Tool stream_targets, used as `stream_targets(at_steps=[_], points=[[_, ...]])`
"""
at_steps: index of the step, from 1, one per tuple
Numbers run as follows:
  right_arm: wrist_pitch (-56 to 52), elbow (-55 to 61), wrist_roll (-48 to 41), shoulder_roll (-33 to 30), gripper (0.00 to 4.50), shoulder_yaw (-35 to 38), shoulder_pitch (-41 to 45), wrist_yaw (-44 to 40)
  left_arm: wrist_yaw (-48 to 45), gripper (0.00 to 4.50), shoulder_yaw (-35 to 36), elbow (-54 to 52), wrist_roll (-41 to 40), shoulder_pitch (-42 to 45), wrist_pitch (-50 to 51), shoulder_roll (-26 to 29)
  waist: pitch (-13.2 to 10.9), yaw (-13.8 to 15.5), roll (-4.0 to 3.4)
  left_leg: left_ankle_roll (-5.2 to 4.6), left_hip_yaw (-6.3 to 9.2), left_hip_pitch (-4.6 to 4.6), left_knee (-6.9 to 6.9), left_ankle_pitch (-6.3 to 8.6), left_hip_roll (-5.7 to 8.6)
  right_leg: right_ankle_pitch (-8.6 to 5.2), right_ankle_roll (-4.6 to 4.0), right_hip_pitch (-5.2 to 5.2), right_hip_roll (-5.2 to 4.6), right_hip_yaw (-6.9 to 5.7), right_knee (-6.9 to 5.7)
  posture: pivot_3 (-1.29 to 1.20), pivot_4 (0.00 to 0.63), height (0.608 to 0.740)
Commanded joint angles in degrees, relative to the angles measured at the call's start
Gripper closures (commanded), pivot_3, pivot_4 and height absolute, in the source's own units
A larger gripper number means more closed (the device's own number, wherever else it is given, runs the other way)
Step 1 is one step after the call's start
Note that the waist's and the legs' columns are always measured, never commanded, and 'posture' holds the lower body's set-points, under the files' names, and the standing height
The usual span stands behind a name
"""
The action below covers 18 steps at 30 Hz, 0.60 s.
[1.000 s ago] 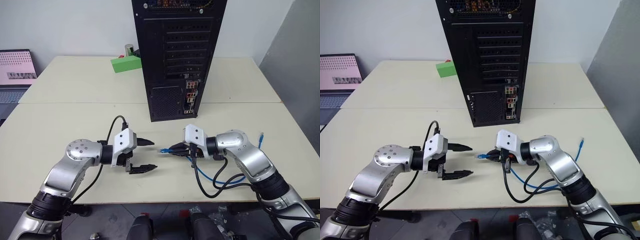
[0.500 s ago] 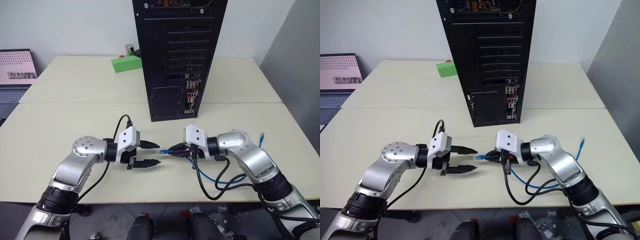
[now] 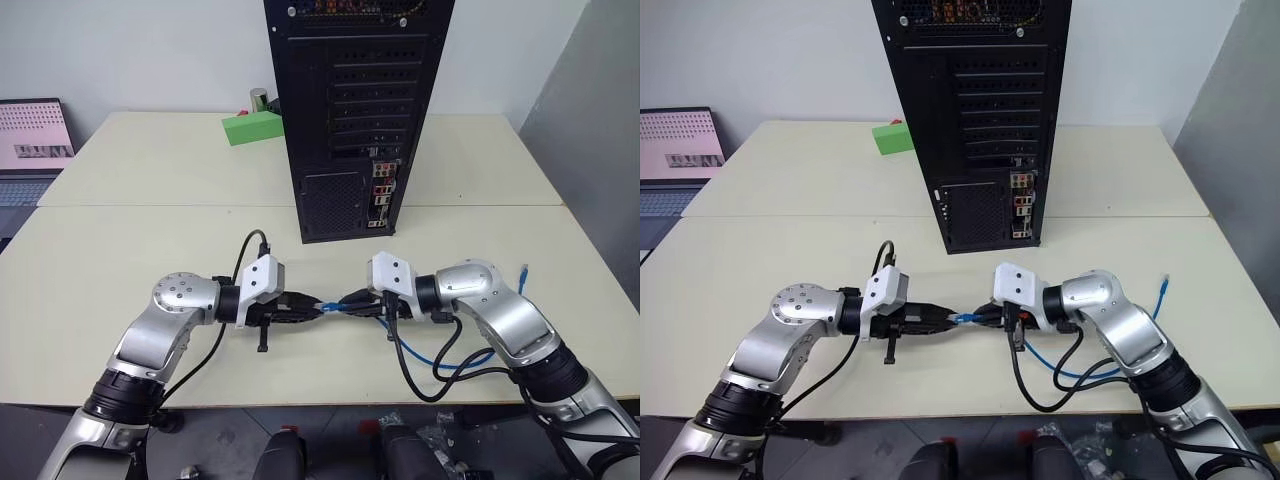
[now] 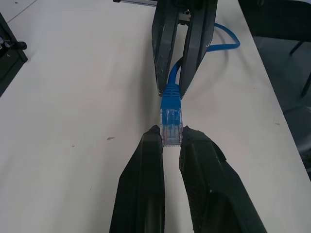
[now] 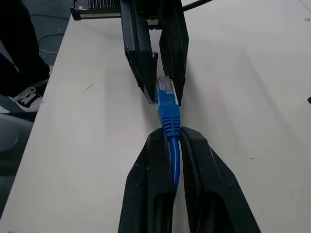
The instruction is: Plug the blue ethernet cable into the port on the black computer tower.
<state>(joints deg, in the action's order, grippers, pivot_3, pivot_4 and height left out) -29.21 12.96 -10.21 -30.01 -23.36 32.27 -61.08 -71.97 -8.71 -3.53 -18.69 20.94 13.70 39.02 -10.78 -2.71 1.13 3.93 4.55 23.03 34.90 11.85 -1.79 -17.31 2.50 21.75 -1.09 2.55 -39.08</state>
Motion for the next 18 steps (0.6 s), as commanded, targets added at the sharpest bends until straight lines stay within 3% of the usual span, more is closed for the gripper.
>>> stream_targets(at_steps=[1, 2, 8, 13, 18], points=[[1.7, 1.5, 0.1, -0.9, 3.78, 0.3, 0.7, -1.1, 0.1, 4.24, -0.1, 0.3, 0.9, 0.0, -2.5, -0.2, 0.0, 0.0, 0.00, 0.00, 0.00, 0.00, 0.00, 0.00, 0.00, 0.00, 0.00, 0.00, 0.00, 0.00, 0.00, 0.00, 0.150, 0.740], [2.4, 1.1, 0.4, -1.4, 3.69, 0.3, 0.8, -1.4, 0.1, 4.24, -0.2, 0.4, 1.2, -0.2, -2.9, -0.3, 0.0, 0.0, 0.00, 0.00, 0.00, 0.00, 0.00, 0.00, 0.00, 0.00, 0.00, 0.00, 0.00, 0.00, 0.00, 0.00, 0.150, 0.740], [1.7, 1.5, -2.6, -7.8, 2.19, 4.8, -0.2, -5.2, 2.6, 4.24, 0.0, 1.7, 3.7, -1.0, -9.3, -2.6, 0.0, 0.4, 0.01, 0.00, 0.00, 0.01, 0.02, 0.00, 0.02, 0.00, 0.00, -0.01, -0.02, 0.00, 0.02, 0.00, 0.150, 0.740], [-5.5, 3.0, -10.4, -8.5, 1.04, 11.6, -3.1, -4.3, 7.3, 4.24, -0.4, 5.4, 10.4, -2.2, -24.2, -5.1, 0.0, 0.7, 0.01, 0.00, -0.01, 0.00, 0.02, 0.00, 0.02, 0.00, -0.01, -0.03, -0.03, 0.01, 0.04, 0.00, 0.150, 0.740], [-13.0, 4.0, -16.8, -5.4, 0.99, 14.7, -5.3, -1.3, 12.6, 4.24, -0.7, 14.3, 17.9, -1.7, -46.5, -6.0, 0.0, 0.7, 0.01, 0.00, -0.02, -0.02, 0.03, 0.00, 0.02, 0.01, -0.01, -0.03, -0.03, 0.03, 0.01, 0.00, 0.150, 0.740]])
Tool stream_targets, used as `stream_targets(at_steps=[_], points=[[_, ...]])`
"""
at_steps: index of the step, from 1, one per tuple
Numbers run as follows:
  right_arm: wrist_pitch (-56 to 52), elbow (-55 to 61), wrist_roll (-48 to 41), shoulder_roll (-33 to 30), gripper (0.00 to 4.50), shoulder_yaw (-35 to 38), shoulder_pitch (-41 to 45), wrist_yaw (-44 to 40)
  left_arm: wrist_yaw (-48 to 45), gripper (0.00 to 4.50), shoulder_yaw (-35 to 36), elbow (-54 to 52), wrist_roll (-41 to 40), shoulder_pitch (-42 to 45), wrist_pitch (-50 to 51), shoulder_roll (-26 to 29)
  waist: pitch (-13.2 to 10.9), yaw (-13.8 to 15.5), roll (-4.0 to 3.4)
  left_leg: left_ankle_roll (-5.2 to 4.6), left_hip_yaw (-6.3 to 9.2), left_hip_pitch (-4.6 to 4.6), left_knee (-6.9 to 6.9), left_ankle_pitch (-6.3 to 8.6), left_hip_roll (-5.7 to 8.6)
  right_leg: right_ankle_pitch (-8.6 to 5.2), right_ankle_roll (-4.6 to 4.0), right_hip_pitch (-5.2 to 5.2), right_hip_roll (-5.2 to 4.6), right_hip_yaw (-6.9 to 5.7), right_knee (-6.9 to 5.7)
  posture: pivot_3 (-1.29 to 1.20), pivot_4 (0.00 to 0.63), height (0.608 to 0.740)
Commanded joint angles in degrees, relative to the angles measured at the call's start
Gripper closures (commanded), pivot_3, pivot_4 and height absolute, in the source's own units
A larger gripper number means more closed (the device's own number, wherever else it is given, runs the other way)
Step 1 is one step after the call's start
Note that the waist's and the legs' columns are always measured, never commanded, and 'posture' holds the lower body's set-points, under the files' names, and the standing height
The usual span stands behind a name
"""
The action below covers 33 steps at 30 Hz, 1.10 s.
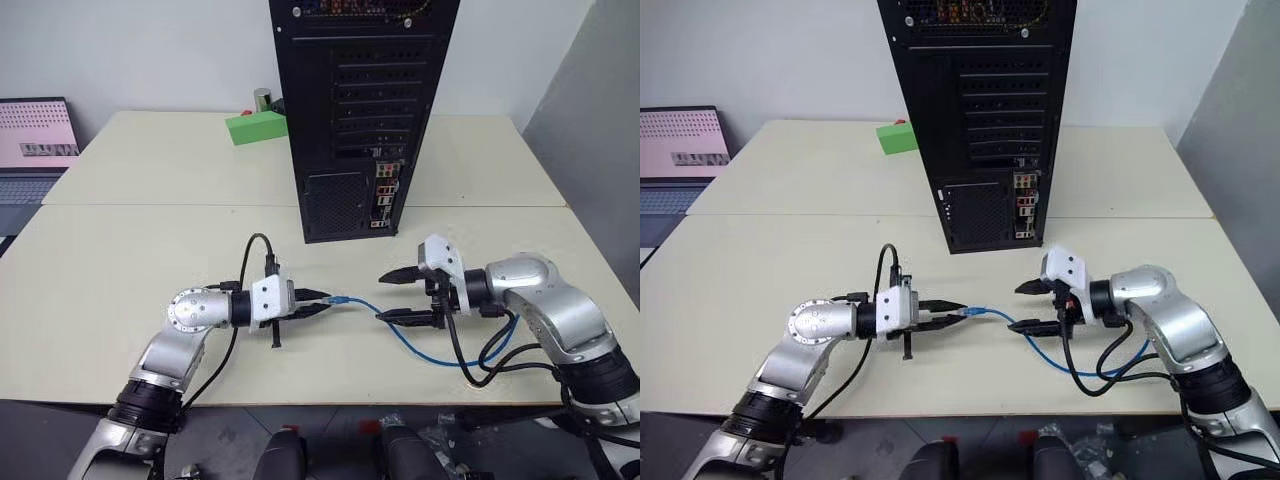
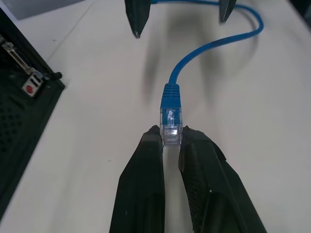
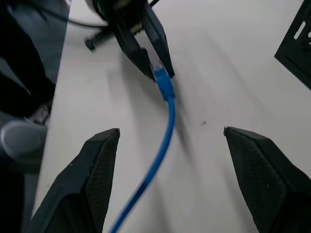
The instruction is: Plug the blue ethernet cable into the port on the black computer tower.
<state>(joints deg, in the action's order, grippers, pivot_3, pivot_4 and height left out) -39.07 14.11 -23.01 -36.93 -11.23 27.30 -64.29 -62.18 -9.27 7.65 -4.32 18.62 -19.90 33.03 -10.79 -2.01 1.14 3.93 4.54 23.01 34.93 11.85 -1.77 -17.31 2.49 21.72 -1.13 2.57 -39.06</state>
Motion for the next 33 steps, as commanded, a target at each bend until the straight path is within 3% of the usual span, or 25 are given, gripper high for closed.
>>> stream_targets(at_steps=[1, 5, 9, 16, 27, 33], points=[[-4.1, 3.0, -5.0, 2.3, 0.99, 2.8, -0.5, 2.7, 3.8, 4.24, -0.4, 4.8, 5.1, 0.9, -17.9, 0.1, 0.0, 0.0, 0.00, 0.00, 0.00, 0.00, 0.00, 0.00, 0.00, 0.00, 0.00, 0.00, 0.00, 0.00, 0.00, 0.00, 0.150, 0.740], [-8.0, 3.6, -8.7, 6.6, 0.99, 3.3, -0.6, 6.3, 9.9, 4.24, 0.0, 11.0, 11.6, 2.7, -37.1, 0.5, 0.0, 0.2, 0.00, 0.00, 0.00, 0.01, 0.00, 0.00, 0.01, 0.00, 0.00, 0.00, -0.02, -0.01, 0.00, 0.00, 0.150, 0.740], [-9.8, 3.3, -10.0, 9.6, 0.99, 2.7, -0.6, 9.1, 15.0, 4.24, 0.6, 14.4, 14.6, 3.8, -45.6, 0.7, 0.0, 0.2, 0.00, 0.00, 0.00, 0.02, 0.00, 0.00, 0.03, 0.01, 0.01, -0.01, -0.03, -0.01, 0.01, 0.00, 0.150, 0.740], [-10.9, 2.5, -11.2, 12.0, 0.99, 1.7, -0.9, 10.6, 23.4, 4.24, 1.3, 16.9, 21.1, 5.2, -51.4, 1.4, 0.0, 0.2, 0.00, 0.00, 0.00, 0.01, -0.01, 0.00, 0.03, 0.01, 0.02, 0.00, -0.02, -0.04, -0.01, 0.00, 0.150, 0.740], [-12.6, 1.6, -12.8, 12.9, 0.99, 1.6, -0.8, 11.4, 32.2, 4.24, 0.4, 17.0, 26.8, 5.8, -52.0, 2.3, 0.0, 0.2, 0.00, 0.00, 0.01, 0.01, -0.01, 0.00, 0.03, 0.01, 0.02, 0.00, -0.02, -0.05, -0.02, 0.00, 0.150, 0.740], [-12.4, 0.5, -12.4, 13.6, 2.16, 1.4, -0.4, 12.6, 34.8, 4.24, -0.3, 16.2, 28.3, 5.6, -51.6, 2.5, 0.0, 0.2, 0.00, 0.00, 0.01, 0.01, -0.01, 0.00, 0.03, 0.01, 0.02, 0.00, -0.02, -0.05, -0.02, 0.00, 0.150, 0.740]])
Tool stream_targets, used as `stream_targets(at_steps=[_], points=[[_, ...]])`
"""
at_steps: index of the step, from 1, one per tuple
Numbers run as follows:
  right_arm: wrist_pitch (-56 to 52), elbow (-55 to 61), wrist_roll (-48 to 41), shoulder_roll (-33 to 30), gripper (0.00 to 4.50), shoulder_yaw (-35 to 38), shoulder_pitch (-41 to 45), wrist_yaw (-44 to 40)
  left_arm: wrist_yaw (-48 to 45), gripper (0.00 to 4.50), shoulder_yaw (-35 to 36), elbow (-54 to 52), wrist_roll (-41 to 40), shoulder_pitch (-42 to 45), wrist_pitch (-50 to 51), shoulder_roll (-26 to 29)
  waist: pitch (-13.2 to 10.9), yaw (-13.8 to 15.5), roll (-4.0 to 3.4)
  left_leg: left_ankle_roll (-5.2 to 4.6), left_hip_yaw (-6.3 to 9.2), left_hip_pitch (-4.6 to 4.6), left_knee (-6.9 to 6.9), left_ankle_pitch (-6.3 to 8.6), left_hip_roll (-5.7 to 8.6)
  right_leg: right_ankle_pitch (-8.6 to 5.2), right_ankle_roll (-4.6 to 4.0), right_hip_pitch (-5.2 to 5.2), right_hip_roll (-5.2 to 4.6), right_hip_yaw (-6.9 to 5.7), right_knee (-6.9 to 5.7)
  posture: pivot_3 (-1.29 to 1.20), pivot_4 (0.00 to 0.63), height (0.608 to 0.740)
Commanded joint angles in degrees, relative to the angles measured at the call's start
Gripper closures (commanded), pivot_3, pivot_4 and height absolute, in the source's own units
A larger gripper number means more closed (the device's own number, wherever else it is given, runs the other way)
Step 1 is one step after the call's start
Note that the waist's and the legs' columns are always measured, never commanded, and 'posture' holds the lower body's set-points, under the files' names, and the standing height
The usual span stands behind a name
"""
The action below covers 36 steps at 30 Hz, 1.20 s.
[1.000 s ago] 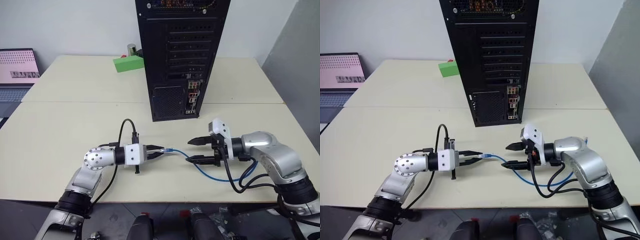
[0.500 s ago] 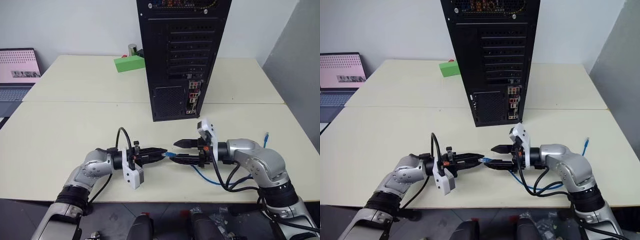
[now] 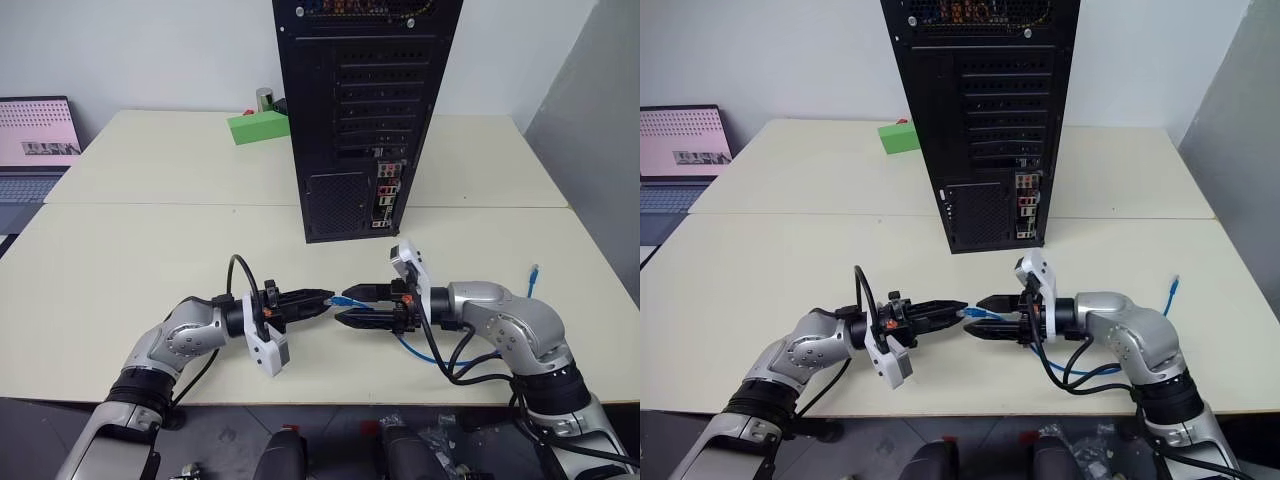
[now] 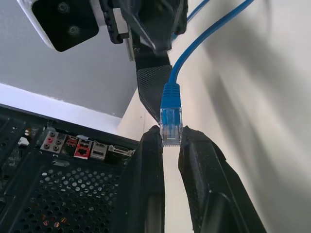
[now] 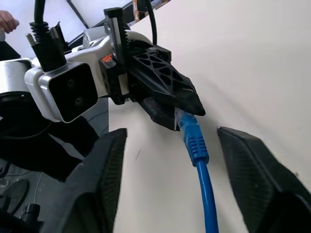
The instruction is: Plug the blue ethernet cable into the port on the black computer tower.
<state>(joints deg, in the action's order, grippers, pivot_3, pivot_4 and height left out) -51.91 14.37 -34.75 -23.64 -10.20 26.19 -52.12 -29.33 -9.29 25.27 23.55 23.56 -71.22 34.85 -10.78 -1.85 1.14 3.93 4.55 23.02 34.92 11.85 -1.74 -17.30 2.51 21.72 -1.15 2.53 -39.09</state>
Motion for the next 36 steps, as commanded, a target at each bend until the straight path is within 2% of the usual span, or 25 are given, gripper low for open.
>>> stream_targets(at_steps=[1, 6, 11, 17, 19, 24, 26, 29, 32, 34, 36], points=[[0.5, 0.0, -0.7, 0.4, 2.41, 0.4, 0.8, 0.5, 2.2, 4.24, -0.4, -1.5, 0.6, 0.6, -0.2, 0.7, 0.0, 0.0, 0.00, 0.00, 0.00, 0.00, 0.00, 0.00, 0.00, 0.00, 0.00, 0.00, 0.00, 0.00, 0.00, 0.00, 0.150, 0.740], [0.7, -0.8, -0.8, 0.4, 3.53, 0.4, 1.3, 0.5, 3.9, 4.24, -0.6, -2.1, 1.6, 0.5, 0.0, 0.7, 0.0, 0.0, 0.00, 0.00, 0.00, 0.00, 0.00, 0.00, 0.00, 0.00, 0.00, 0.00, 0.00, 0.00, 0.00, 0.00, 0.150, 0.740], [0.2, -1.5, -1.5, 0.2, 4.45, 0.7, 2.0, 0.1, 4.8, 4.24, -1.1, -2.6, 2.0, 0.2, 0.0, 0.9, 0.0, 0.0, 0.00, 0.00, 0.00, 0.00, 0.00, 0.00, 0.00, 0.00, 0.00, 0.00, 0.00, 0.00, 0.00, 0.00, 0.150, 0.740], [-0.9, -2.6, -2.2, -1.1, 4.48, 0.7, 3.2, -1.7, 6.2, 4.25, -1.2, -3.3, 2.5, -0.5, 0.5, 0.9, 0.0, 0.0, 0.00, 0.00, 0.00, 0.00, 0.00, 0.00, 0.00, 0.00, 0.00, 0.00, 0.00, 0.00, 0.00, 0.00, 0.150, 0.740], [-1.3, -3.0, -2.6, -1.4, 4.48, 0.7, 3.7, -2.5, 5.5, 3.54, -1.9, -3.6, 1.1, -0.9, 2.4, 0.9, 0.0, 0.0, 0.00, 0.00, 0.00, 0.00, 0.00, 0.00, 0.00, 0.00, 0.00, 0.00, 0.00, 0.00, 0.00, 0.00, 0.150, 0.740], [-0.1, -3.3, -2.4, -2.2, 4.49, 1.3, 4.4, -3.5, 0.9, 2.58, -3.9, -4.5, -8.3, -2.9, 11.6, 1.4, 0.0, -0.1, 0.00, 0.00, 0.00, 0.00, 0.00, 0.00, 0.00, 0.00, 0.00, 0.01, 0.00, 0.00, -0.03, 0.00, 0.150, 0.740], [1.5, -2.7, -1.2, -2.7, 4.49, 2.2, 4.2, -2.3, -2.8, 2.21, -3.4, -5.3, -15.4, -4.9, 19.9, 1.4, 0.0, -0.1, 0.00, 0.00, 0.01, 0.00, 0.00, 0.00, 0.00, 0.00, 0.00, 0.00, 0.00, -0.01, -0.03, 0.00, 0.150, 0.740], [3.8, -1.4, 0.1, -3.0, 4.49, 4.2, 3.3, 0.3, -5.6, 1.69, -2.4, -8.0, -20.6, -6.7, 28.6, 1.1, 0.0, -0.1, 0.00, 0.00, 0.01, 0.00, 0.00, 0.00, -0.01, 0.00, 0.00, 0.01, 0.00, 0.00, -0.04, 0.00, 0.150, 0.740], [6.0, 1.4, 1.6, -2.7, 4.49, 7.8, 1.5, 5.9, -5.1, 0.96, 0.5, -17.7, -33.7, -7.3, 53.5, -3.0, 0.0, 0.1, 0.00, 0.00, 0.02, 0.02, 0.00, 0.00, 0.00, 0.00, 0.00, 0.00, -0.01, -0.01, -0.04, 0.00, 0.150, 0.740], [7.3, 3.4, 2.9, -1.9, 4.49, 9.3, 0.6, 9.9, -5.8, 0.40, 1.3, -23.0, -38.5, -6.8, 64.4, -3.8, 0.0, 0.1, 0.00, 0.00, 0.09, 0.08, 0.04, 0.00, 0.00, 0.00, 0.01, -0.01, -0.01, -0.09, -0.02, 0.00, 0.150, 0.740], [8.5, 8.4, 6.4, 0.3, 4.49, 10.0, -1.6, 17.8, -4.7, 0.00, 2.1, -27.4, -42.9, -4.7, 74.8, -5.3, 0.0, 0.0, 0.00, 0.00, 0.09, 0.09, 0.05, 0.00, 0.00, 0.00, 0.01, 0.00, -0.01, -0.07, -0.02, 0.00, 0.150, 0.740]])
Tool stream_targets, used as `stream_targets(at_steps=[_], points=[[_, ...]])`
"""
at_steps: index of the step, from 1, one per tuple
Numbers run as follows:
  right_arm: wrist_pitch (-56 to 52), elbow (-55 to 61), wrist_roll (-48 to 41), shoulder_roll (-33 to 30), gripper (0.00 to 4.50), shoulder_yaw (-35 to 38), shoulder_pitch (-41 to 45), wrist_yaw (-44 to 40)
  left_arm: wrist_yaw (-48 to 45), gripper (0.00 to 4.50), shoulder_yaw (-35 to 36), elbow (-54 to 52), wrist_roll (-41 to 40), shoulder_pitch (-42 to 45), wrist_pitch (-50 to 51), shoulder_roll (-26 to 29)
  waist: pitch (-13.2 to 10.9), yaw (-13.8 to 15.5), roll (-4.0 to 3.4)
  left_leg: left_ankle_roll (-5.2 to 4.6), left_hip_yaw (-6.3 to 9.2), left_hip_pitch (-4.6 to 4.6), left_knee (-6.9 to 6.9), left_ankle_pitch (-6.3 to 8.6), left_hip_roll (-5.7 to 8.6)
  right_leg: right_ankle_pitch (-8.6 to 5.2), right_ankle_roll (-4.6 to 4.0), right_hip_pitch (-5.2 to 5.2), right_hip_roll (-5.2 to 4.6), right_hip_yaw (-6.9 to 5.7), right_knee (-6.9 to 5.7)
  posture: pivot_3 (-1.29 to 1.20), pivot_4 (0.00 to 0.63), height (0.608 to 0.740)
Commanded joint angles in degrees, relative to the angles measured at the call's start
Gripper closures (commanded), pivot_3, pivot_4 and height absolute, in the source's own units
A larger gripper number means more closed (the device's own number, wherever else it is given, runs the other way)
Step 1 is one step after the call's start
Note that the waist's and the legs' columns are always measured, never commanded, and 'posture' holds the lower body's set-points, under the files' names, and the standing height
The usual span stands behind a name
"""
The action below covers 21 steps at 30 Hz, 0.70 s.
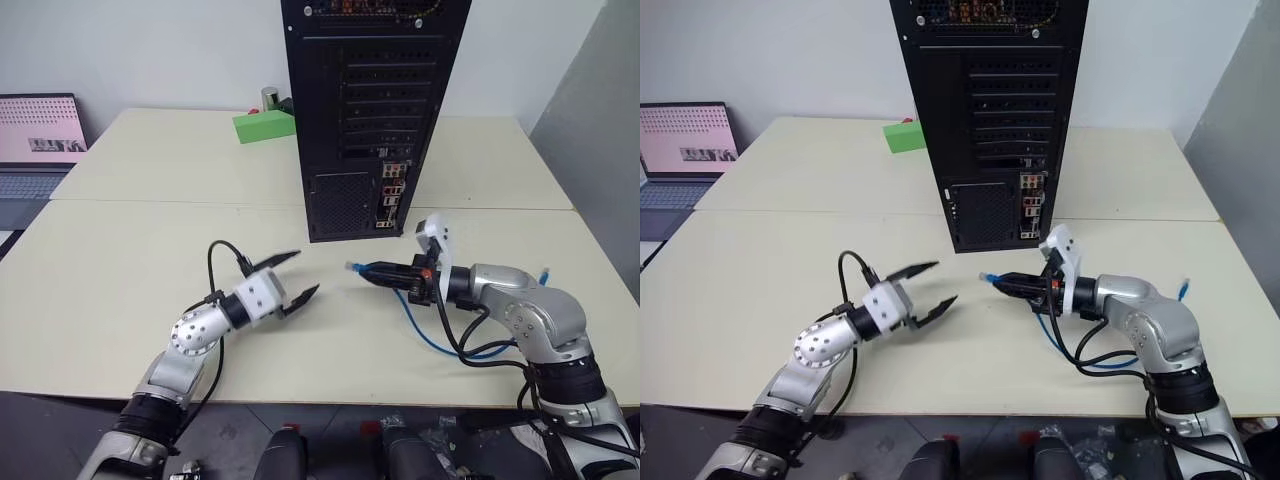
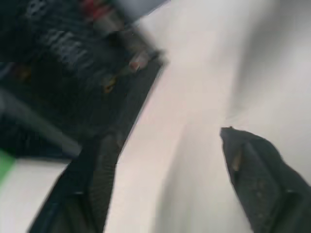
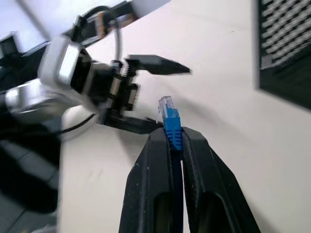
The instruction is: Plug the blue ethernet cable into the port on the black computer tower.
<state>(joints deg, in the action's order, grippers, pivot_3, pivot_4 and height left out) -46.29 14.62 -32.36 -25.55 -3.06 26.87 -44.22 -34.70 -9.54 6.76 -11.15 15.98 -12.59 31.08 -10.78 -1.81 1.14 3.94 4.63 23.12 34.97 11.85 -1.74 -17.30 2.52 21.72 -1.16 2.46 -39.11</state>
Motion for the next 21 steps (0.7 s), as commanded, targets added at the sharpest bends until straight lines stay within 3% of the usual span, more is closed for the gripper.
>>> stream_targets(at_steps=[1, 6, 12, 21], points=[[3.0, 10.8, 5.3, 3.8, 4.49, 3.2, -3.5, 13.9, 1.9, 0.00, 2.3, -10.3, -8.5, 4.4, 19.9, -2.4, 0.0, 0.0, 0.00, 0.00, 0.00, -0.01, -0.01, 0.00, 0.00, 0.00, 0.00, 0.00, 0.01, 0.00, 0.00, 0.00, 0.150, 0.740], [3.0, 18.8, 10.9, 8.2, 4.49, 2.7, -7.9, 25.5, 8.8, 0.00, 1.9, -16.1, -8.7, 9.9, 32.9, -8.5, 0.0, 0.0, 0.00, 0.01, 0.02, -0.02, 0.00, -0.01, 0.02, 0.00, 0.01, -0.01, 0.02, 0.02, 0.00, 0.00, 0.150, 0.740], [2.6, 20.8, 16.1, 12.9, 4.49, 1.0, -8.5, 34.7, 11.6, 0.00, 1.2, -22.8, -8.9, 9.3, 42.2, -12.4, 0.0, -0.3, 0.01, 0.02, 0.01, -0.07, -0.03, -0.01, 0.01, 0.00, 0.01, 0.00, 0.04, 0.06, -0.02, 0.00, 0.150, 0.740], [-0.3, 10.7, 19.8, 23.8, 4.49, -1.3, -0.9, 44.0, 17.5, 0.00, 4.0, -27.3, -0.7, 5.6, 41.7, -10.9, 0.0, -0.4, 0.00, 0.02, -0.03, -0.08, -0.06, -0.01, 0.01, 0.00, 0.00, 0.03, 0.03, 0.11, -0.01, 0.00, 0.150, 0.740]])
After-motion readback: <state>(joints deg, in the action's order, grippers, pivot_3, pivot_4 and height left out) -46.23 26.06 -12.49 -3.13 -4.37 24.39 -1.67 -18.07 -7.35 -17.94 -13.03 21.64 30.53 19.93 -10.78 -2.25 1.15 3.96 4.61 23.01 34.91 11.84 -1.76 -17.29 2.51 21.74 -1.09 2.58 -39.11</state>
